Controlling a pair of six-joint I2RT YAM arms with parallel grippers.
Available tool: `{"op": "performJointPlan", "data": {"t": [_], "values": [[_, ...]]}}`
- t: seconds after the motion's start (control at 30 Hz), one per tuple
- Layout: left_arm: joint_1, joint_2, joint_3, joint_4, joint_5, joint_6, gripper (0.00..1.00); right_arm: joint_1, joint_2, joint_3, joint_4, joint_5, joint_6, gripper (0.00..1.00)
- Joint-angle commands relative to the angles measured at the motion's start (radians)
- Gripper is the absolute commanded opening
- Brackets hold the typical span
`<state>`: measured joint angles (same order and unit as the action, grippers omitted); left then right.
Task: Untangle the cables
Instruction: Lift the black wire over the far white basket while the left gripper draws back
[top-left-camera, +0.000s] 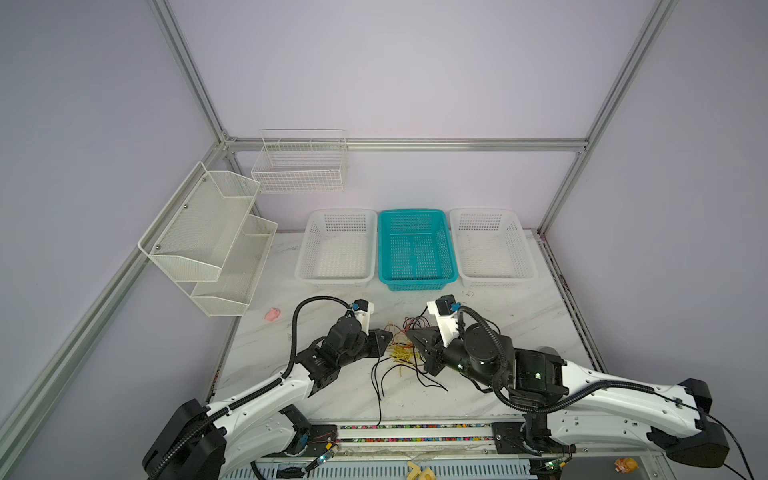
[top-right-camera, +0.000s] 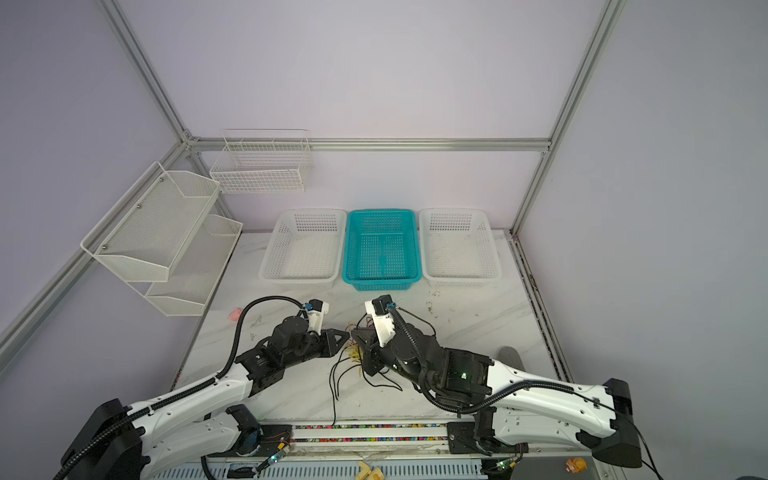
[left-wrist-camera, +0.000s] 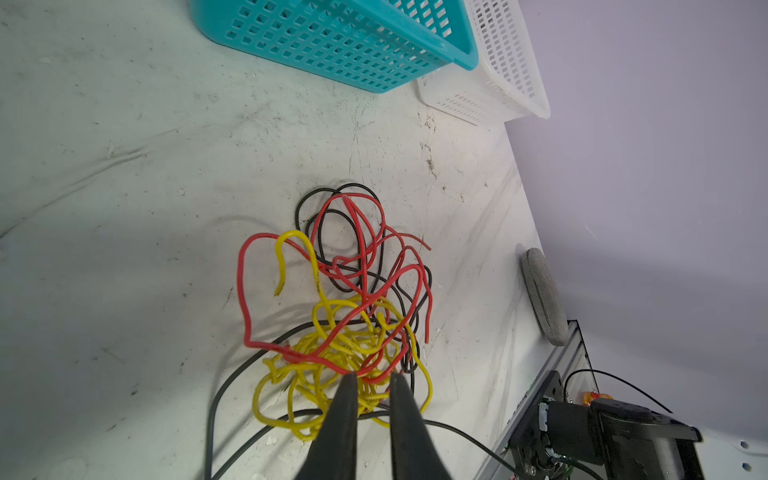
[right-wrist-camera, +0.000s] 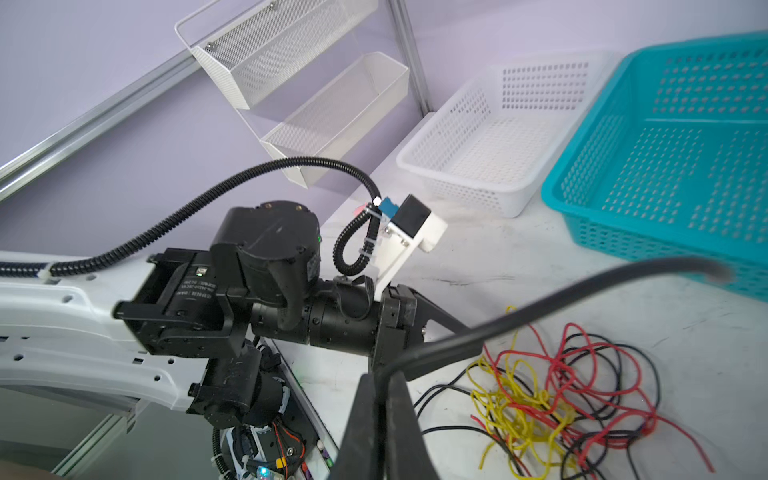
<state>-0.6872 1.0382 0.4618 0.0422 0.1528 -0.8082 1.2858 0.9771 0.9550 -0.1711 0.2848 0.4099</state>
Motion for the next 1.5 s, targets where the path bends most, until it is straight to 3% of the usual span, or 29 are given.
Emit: {"op": "performJointPlan", "data": {"t": [0.0, 0.27, 0.6, 0.73, 0.8, 0.87, 0.97, 1.07, 1.27, 1.47], "values": [[0.008, 0.000, -0.013, 0.036, 0.008, 0.010, 0.18, 0.004, -0.019, 0.127, -0.169, 0.121, -0.093, 0.00], [0.018, -0.016, 0.064, -0.066, -0.002, 0.056, 0.29, 0.001, 0.071, 0.527, -0.295, 0.249, -0.250, 0.00], [0.068, -0.019, 0.261, -0.296, -0.044, 0.196, 0.63, 0.001, 0.249, 0.996, -0.381, 0.406, -0.432, 0.00], [0.085, -0.003, 0.386, -0.410, -0.071, 0.262, 0.82, -0.029, 0.322, 1.123, -0.374, 0.484, -0.517, 0.00], [0.090, 0.009, 0.451, -0.465, -0.098, 0.299, 0.90, -0.101, 0.358, 1.166, -0.376, 0.467, -0.537, 0.00], [0.093, 0.022, 0.508, -0.511, -0.128, 0.336, 0.99, -0.239, 0.388, 1.191, -0.379, 0.351, -0.524, 0.00], [0.098, 0.037, 0.572, -0.556, -0.193, 0.398, 1.00, -0.436, 0.449, 1.231, -0.386, 0.186, -0.487, 0.00], [0.104, 0.039, 0.587, -0.556, -0.259, 0.454, 1.00, -0.501, 0.525, 1.305, -0.384, 0.176, -0.491, 0.00], [0.107, 0.008, 0.467, -0.432, -0.450, 0.587, 1.00, -0.694, 0.703, 1.513, -0.387, 0.065, -0.371, 0.00], [0.106, -0.149, 0.276, -0.247, -0.480, 0.657, 1.00, -0.930, 0.827, 1.634, -0.375, -0.057, -0.204, 0.00]]}}
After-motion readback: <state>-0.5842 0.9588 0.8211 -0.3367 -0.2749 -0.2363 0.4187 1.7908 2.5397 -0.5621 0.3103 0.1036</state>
